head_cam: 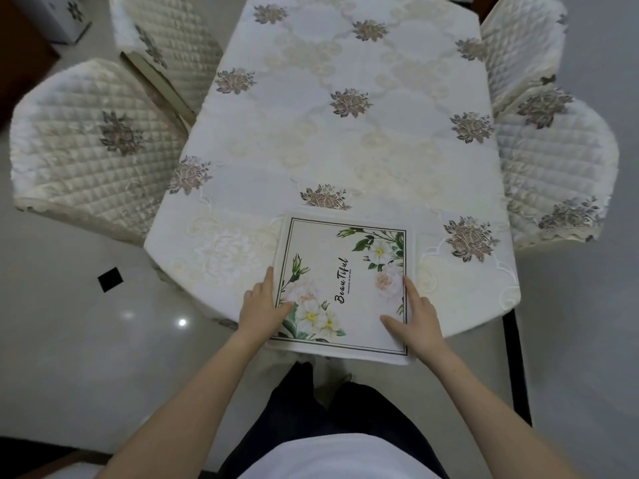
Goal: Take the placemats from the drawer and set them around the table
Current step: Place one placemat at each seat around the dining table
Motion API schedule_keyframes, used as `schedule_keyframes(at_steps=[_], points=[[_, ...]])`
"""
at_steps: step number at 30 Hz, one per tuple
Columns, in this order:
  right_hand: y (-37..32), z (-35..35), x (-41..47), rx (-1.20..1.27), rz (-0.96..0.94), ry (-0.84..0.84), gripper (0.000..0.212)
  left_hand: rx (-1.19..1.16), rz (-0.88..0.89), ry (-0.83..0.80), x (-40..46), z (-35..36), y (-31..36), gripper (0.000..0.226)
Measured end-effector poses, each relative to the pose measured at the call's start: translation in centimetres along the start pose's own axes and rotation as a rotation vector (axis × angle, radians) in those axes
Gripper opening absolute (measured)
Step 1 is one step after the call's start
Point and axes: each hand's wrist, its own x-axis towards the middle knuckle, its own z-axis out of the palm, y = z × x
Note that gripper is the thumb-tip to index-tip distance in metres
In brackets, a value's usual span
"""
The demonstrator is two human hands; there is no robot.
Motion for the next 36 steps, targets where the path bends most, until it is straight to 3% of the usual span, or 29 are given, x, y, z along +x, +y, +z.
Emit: schedule_keyframes(at_steps=[2,4,11,15,20,26,30,36], points=[[-0.1,-0.5,0.1,-0.223,-0.028,0.005,0.093,0.236,-0.003,0.028,0.2,-0.1,-0.2,0.088],[0.0,-0.8,0.3,-0.343,-0.038,0.008,0.094,0.319,0.001,0.021,0.5,-0.3,-0.4,0.088],[-1.1,-0.9,0.7,-0.328,-0.014,-0.004,0.093,0.293,0.033,0.070,0.4,-0.8,0.3,0.088],[-1.5,-0.6,0.4,-0.291,0.012,0.002,0.082,0.205,0.029,0.099,-0.2,-1.1,0.8,0.082],[-1.7,-0.8,0.0,-0.150,0.018,0.061,0.062,0.097,0.066,0.131,-0.6,-1.1,1.8,0.069],[-1.4,-1.8,0.5,0.271,0.067,0.166,0.053,-0.279,0.087,0.110,-0.5,-1.5,1.5,0.071],[-1.2,-2.9,1.0,0.593,0.095,-0.048,0.057,-0.454,0.130,0.022,-1.0,-2.0,2.2,0.075],[-0.7,-2.7,0.8,0.499,0.023,-0.149,0.066,-0.476,0.102,-0.186,-0.4,-2.2,2.2,0.065]])
